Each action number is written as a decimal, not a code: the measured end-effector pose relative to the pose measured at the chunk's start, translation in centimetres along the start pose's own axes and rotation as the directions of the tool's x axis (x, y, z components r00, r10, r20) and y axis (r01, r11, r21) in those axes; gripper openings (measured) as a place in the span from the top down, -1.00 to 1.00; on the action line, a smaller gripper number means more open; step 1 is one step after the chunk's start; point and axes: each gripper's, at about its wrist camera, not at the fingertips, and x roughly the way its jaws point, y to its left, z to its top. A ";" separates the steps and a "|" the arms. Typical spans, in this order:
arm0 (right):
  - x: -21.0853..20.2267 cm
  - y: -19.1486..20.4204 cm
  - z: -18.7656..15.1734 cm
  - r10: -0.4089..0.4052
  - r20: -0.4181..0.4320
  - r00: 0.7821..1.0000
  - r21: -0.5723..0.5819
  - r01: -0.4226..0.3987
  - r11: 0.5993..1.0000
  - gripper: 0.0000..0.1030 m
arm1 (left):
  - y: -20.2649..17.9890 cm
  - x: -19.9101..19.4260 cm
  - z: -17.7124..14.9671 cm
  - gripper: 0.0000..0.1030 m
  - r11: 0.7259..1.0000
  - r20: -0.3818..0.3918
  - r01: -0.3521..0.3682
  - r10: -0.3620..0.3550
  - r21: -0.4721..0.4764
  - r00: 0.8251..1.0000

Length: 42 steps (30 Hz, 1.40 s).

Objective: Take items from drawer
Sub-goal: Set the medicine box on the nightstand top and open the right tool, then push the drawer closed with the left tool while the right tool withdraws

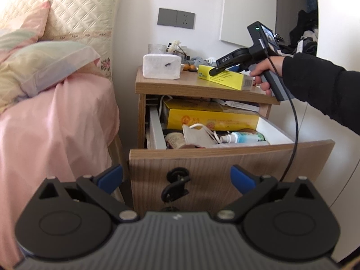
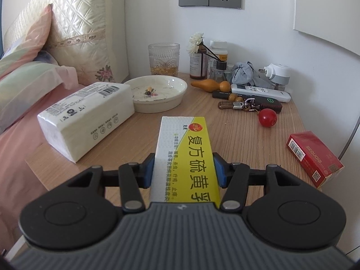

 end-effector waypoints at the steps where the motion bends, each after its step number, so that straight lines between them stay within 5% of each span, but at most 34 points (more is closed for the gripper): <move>1: -0.1 -0.1 0.0 0.004 0.002 1.000 0.005 -0.004 1.000 -0.10 | 0.0 0.0 0.0 -0.99 1.000 -0.003 0.000 0.000 -0.003 1.000; 8: -2.6 -0.5 0.1 0.016 0.059 0.998 0.049 -0.019 0.999 -0.64 | -1.0 -0.6 -0.1 -0.99 1.000 0.013 0.014 -0.014 0.017 1.000; 20: -13.4 0.9 -2.6 -0.001 0.214 0.977 0.058 -0.012 0.998 -0.65 | -3.5 -1.6 -0.5 -0.99 0.992 0.104 -0.053 0.041 0.114 0.994; 32: -23.1 4.4 -12.0 -0.049 0.357 0.933 0.075 0.024 0.997 -0.65 | -7.6 -1.9 -0.3 -0.99 0.965 0.205 -0.138 0.092 0.223 0.974; 39: -26.6 5.6 -16.3 -0.088 0.442 0.893 0.114 0.041 0.993 -0.65 | -8.9 -1.9 -1.2 -0.99 0.974 0.216 -0.145 0.107 0.171 0.971; 42: -27.4 6.2 -18.2 -0.109 0.508 0.855 0.125 0.051 0.991 -0.65 | -9.0 -2.5 -1.8 -0.99 0.979 0.239 -0.142 0.105 0.144 0.965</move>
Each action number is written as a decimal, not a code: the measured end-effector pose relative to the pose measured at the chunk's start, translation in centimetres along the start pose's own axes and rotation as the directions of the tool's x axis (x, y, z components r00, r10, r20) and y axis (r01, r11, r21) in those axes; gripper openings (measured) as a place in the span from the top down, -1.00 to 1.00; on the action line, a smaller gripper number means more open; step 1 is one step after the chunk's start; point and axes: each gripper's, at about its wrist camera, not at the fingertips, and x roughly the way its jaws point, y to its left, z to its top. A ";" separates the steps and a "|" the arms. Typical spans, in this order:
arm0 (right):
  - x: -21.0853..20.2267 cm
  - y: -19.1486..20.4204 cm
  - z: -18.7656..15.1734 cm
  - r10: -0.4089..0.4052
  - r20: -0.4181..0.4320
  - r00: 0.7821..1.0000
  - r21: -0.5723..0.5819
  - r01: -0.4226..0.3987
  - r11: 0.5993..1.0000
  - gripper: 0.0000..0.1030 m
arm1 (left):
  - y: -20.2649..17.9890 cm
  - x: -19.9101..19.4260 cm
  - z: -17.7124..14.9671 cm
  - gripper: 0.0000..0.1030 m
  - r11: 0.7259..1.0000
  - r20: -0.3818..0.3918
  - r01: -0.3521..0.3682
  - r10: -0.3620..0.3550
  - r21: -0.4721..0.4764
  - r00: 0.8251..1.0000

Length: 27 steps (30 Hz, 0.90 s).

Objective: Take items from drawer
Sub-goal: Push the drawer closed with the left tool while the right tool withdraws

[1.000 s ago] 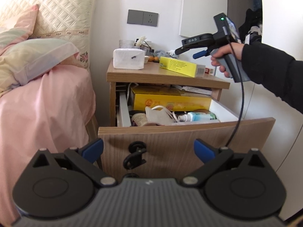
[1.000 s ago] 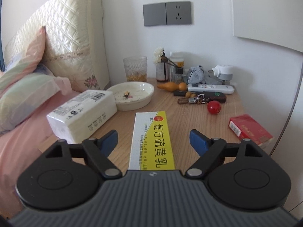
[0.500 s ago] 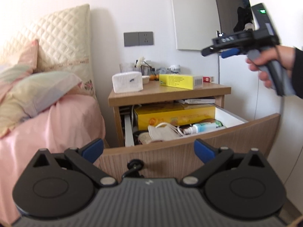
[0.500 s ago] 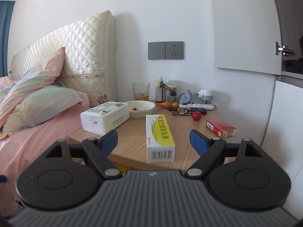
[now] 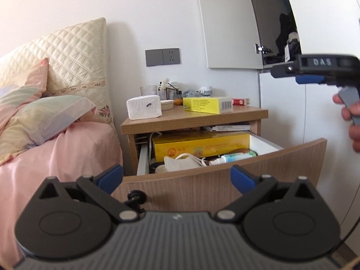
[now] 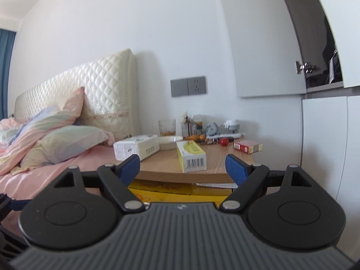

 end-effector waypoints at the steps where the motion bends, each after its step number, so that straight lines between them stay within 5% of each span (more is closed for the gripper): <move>1: -0.6 0.2 -0.5 -0.007 0.016 1.000 0.001 0.007 1.000 -0.65 | 0.0 -0.3 -0.2 -0.99 1.000 0.014 0.002 -0.002 -0.005 1.000; 18: -7.8 1.9 -7.7 -0.133 0.186 0.974 0.105 0.115 0.988 -0.65 | 1.9 -2.6 -3.7 -0.99 0.996 0.138 -0.019 0.032 -0.091 0.990; 27: -10.1 1.6 -11.5 -0.213 0.123 0.969 0.129 0.197 0.972 -0.65 | 1.9 -2.7 -5.4 -0.99 0.996 0.117 -0.005 0.016 -0.090 0.993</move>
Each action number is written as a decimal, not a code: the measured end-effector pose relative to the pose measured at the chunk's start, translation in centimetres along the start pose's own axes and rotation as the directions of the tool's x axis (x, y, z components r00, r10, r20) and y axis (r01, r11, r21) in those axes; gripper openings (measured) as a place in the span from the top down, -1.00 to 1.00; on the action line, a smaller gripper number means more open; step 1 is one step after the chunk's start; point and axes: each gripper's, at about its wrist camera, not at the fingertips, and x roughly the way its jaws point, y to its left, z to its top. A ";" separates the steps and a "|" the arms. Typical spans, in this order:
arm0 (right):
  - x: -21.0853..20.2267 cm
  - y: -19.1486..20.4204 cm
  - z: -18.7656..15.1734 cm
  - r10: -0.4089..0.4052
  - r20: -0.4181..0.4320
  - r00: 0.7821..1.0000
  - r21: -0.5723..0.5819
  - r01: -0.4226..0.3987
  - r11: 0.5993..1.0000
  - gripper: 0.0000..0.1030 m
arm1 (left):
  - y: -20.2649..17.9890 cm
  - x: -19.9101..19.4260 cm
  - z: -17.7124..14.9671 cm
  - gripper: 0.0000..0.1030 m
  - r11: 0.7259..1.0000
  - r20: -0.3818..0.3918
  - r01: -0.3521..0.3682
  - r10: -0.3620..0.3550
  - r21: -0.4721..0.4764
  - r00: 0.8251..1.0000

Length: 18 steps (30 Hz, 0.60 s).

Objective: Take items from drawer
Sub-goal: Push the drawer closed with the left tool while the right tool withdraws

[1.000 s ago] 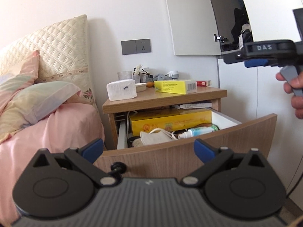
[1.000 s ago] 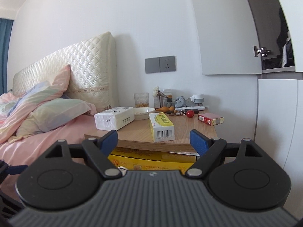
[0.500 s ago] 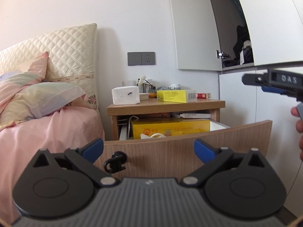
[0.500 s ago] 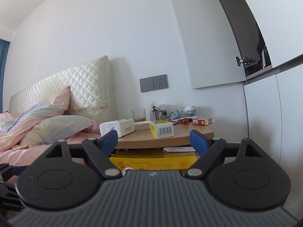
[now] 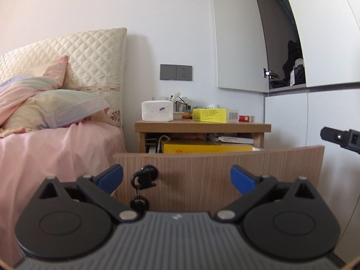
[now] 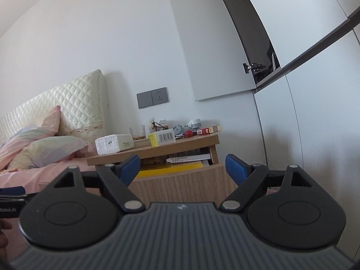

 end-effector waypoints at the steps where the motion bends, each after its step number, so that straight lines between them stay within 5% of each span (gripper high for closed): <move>1: -0.2 0.0 -0.2 -0.006 -0.007 1.000 -0.001 0.006 1.000 -0.65 | 0.0 0.0 -0.2 -0.99 1.000 -0.004 0.002 -0.002 0.003 1.000; 18: -0.2 1.9 -1.4 -0.015 -0.059 0.998 -0.058 0.011 0.998 -0.65 | 1.3 0.3 -2.4 -0.99 1.000 0.011 -0.007 0.006 0.014 1.000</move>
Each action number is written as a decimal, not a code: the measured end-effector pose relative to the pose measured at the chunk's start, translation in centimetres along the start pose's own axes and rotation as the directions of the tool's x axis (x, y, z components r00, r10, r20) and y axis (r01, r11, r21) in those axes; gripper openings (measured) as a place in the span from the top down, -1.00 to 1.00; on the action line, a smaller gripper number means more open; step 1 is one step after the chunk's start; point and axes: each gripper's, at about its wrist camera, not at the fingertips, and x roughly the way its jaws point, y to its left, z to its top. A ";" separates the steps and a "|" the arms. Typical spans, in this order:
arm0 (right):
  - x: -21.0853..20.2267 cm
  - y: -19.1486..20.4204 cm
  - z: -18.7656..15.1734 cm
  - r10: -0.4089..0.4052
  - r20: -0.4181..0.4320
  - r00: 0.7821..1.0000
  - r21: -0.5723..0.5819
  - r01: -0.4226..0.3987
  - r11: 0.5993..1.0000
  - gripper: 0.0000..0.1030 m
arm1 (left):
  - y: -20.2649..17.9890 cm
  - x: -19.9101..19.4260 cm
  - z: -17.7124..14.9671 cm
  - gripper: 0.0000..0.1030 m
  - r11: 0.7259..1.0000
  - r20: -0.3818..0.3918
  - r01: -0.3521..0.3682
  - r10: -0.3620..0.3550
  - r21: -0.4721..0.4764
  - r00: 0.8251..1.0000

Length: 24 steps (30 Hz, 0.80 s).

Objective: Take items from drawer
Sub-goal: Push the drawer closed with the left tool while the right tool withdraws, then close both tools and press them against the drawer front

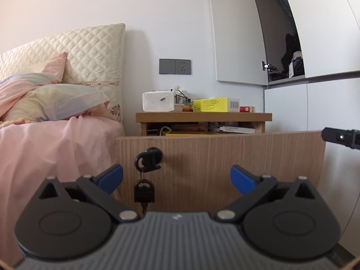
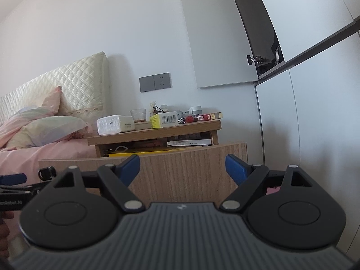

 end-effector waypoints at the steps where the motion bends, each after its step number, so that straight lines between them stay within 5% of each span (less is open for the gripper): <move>1: 0.0 0.2 -0.2 -0.005 0.001 1.000 0.004 0.005 1.000 -0.65 | 0.4 0.0 -0.2 -0.99 1.000 0.016 -0.010 0.011 -0.011 1.000; 10: 0.2 2.2 -1.5 -0.021 -0.025 0.999 0.038 0.022 0.999 -0.63 | 1.7 0.2 -0.8 -0.99 0.999 -0.004 -0.018 0.018 -0.035 1.000; 24: 0.7 2.2 -2.3 -0.016 -0.079 0.997 0.047 0.019 0.999 -0.10 | 1.0 -0.1 -2.0 -0.74 0.999 -0.038 0.025 -0.027 -0.036 0.999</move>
